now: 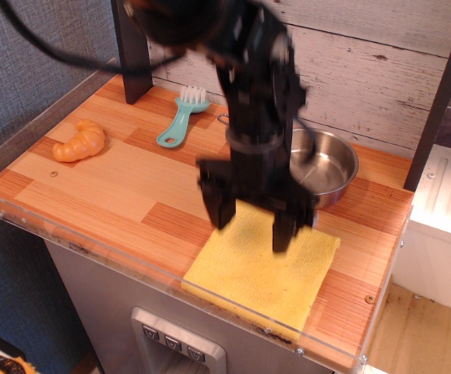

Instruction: PICK UP THE YELLOW TOWEL PUT ON THE ANOTHER SIDE OF THE TABLE

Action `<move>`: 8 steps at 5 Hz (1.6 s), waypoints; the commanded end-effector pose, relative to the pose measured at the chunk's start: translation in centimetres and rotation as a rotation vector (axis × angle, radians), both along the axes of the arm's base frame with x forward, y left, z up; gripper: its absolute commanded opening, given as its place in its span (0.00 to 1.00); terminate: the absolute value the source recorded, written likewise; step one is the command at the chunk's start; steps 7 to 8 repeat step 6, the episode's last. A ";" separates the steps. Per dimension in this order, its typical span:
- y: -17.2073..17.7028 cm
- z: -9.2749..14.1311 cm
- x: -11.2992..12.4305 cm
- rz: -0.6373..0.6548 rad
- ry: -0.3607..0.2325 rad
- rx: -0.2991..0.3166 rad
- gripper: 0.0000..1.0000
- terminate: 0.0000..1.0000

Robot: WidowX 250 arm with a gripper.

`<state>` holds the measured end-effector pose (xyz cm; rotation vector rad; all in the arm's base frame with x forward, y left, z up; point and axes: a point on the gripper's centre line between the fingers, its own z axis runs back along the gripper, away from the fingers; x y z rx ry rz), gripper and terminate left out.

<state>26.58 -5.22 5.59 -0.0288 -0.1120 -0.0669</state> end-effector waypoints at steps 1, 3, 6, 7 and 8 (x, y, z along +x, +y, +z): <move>4.2 7.6 0.3 0.010 -0.109 -0.004 1.00 0.00; 11.7 7.3 2.3 0.083 -0.075 -0.047 1.00 0.00; 12.6 7.3 2.6 0.091 -0.065 -0.053 1.00 1.00; 12.6 7.3 2.6 0.091 -0.065 -0.053 1.00 1.00; 12.6 7.3 2.6 0.091 -0.065 -0.053 1.00 1.00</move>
